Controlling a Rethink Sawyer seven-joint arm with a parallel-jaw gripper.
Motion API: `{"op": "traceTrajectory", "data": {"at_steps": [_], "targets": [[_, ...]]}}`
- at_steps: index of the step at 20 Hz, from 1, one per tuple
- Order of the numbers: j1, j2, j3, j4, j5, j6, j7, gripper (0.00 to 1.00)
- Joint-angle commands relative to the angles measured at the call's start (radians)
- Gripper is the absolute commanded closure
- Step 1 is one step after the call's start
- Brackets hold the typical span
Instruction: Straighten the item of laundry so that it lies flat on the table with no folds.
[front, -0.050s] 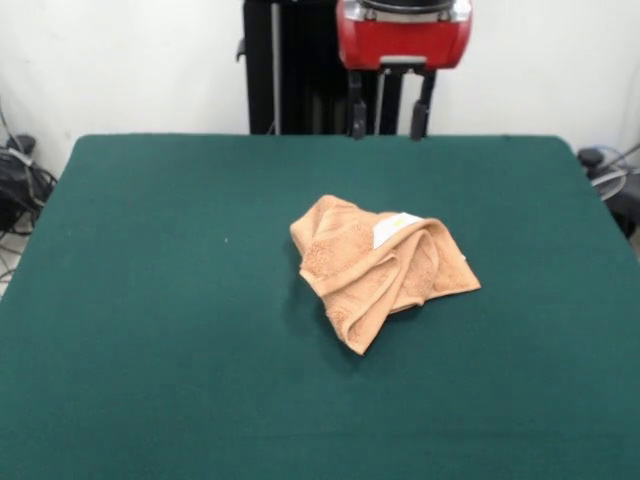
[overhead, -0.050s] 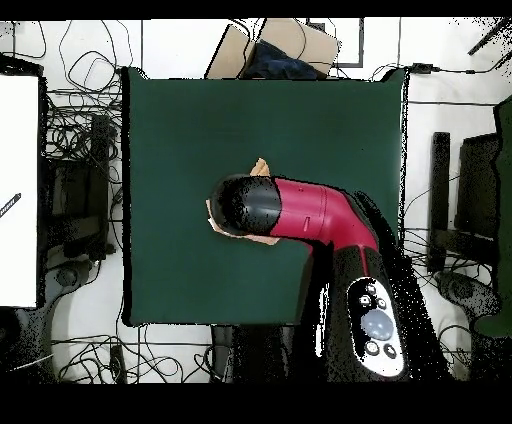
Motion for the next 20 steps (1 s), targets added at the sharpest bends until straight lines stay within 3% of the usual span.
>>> {"op": "traceTrajectory", "data": {"at_steps": [1,11,16,20], "targets": [[-0.044,0.045,0.086,-0.012,-0.079,-0.018,-0.066,0.0],[-0.059,0.14,0.096,0.015,-0.077,-0.024,-0.014,0.0],[-0.049,0.188,0.11,0.106,-0.044,-0.164,0.078,0.0],[-0.031,0.177,0.09,0.102,-0.042,-0.176,0.1,0.0]]}}
